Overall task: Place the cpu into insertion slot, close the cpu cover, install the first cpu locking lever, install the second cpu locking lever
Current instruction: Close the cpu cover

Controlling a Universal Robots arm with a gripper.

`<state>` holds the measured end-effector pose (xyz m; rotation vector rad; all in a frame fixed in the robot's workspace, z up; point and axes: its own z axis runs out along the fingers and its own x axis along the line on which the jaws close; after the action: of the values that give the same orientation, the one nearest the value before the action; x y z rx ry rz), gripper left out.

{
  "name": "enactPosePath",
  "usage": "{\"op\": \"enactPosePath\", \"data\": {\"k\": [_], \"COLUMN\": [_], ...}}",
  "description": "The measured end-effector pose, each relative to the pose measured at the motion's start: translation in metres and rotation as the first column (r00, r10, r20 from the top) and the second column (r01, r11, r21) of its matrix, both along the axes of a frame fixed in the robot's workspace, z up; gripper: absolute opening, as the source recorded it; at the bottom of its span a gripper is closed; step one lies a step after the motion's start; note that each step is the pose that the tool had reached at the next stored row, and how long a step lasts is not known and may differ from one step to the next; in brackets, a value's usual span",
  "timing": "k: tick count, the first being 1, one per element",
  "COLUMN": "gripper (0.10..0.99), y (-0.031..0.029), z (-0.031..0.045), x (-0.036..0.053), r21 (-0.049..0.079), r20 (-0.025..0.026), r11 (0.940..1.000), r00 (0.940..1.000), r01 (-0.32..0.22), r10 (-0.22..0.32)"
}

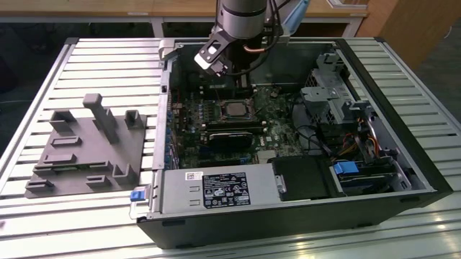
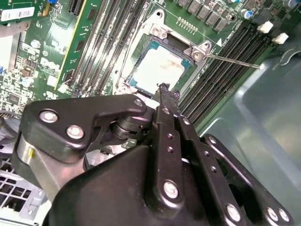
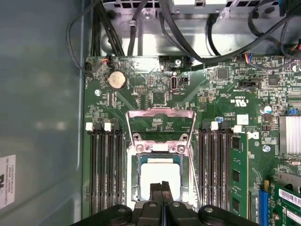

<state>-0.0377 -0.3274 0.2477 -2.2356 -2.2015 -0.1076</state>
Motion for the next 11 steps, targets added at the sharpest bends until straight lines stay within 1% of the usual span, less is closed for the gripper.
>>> {"op": "enactPosePath", "data": {"k": [3, 8, 11], "gripper": [0.106, 0.106, 0.106], "y": [-0.0026, -0.0028, -0.0028], "z": [0.0001, 0.0064, 0.007], "x": [-0.0008, -0.0008, 0.0006], "r21": [0.0, 0.0, 0.002], "r20": [0.0, 0.0, 0.0002], "r11": [1.0, 1.0, 1.0], "r00": [1.0, 1.0, 1.0], "r01": [0.0, 0.0, 0.0], "r10": [0.0, 0.0, 0.0]}}
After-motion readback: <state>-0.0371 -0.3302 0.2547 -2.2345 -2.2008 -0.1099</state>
